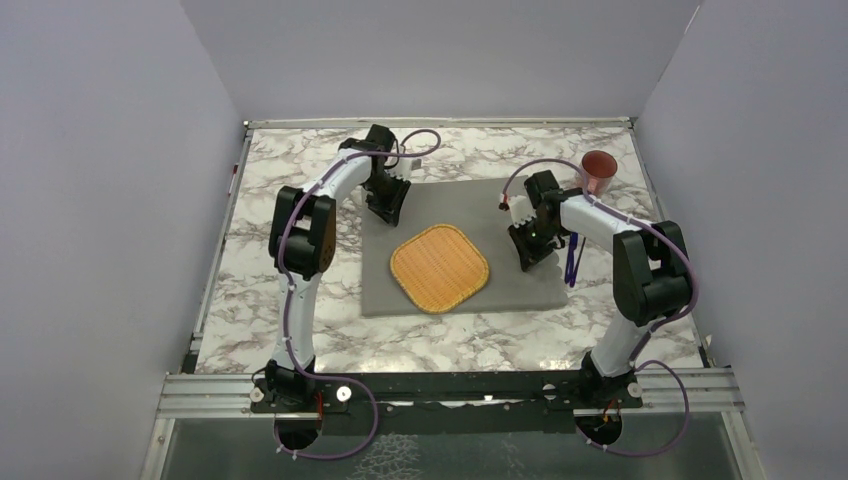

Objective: Set the dinner table for one person

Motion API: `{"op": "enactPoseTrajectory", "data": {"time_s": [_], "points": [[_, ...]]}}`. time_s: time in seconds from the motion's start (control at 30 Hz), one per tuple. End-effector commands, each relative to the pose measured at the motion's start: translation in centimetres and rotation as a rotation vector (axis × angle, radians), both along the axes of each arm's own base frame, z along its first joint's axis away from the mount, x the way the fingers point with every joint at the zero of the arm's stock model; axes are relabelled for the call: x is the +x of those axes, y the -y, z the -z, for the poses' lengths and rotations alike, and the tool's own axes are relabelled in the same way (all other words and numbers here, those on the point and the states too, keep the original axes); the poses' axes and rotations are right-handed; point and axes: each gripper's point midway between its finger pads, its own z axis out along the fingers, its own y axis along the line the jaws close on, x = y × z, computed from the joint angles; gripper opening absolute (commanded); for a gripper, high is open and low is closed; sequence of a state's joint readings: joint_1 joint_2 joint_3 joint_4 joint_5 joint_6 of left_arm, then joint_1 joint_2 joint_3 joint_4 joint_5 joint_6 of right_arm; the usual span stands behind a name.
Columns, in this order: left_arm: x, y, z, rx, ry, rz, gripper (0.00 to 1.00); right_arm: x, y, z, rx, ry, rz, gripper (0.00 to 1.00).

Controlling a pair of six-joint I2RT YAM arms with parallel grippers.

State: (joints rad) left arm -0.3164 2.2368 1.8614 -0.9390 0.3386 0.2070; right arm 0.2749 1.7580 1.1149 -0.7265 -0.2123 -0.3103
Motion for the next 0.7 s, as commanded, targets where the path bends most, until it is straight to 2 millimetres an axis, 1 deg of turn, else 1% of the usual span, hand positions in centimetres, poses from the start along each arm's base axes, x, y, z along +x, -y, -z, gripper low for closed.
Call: {"op": "enactPoseTrajectory", "data": {"time_s": [0.0, 0.17, 0.33, 0.43, 0.67], "points": [[0.2, -1.2, 1.8, 0.079, -0.004, -0.024, 0.29, -0.6, -0.8, -0.6, 0.034, -0.032, -0.008, 0.17], [0.0, -2.3, 2.9, 0.140, -0.012, -0.041, 0.28, -0.6, -1.1, -0.7, 0.050, -0.032, -0.011, 0.17], [-0.1, -3.8, 3.6, 0.219, -0.009, -0.062, 0.28, -0.5, -1.5, -0.7, 0.073, -0.036, -0.016, 0.17], [-0.3, -4.5, 4.0, 0.255, -0.011, -0.067, 0.27, -0.6, -1.8, -0.5, 0.085, -0.048, -0.019, 0.17], [0.0, -6.2, 4.2, 0.337, 0.007, -0.078, 0.27, -1.0, -2.5, 0.0, 0.109, -0.073, -0.032, 0.17]]}}
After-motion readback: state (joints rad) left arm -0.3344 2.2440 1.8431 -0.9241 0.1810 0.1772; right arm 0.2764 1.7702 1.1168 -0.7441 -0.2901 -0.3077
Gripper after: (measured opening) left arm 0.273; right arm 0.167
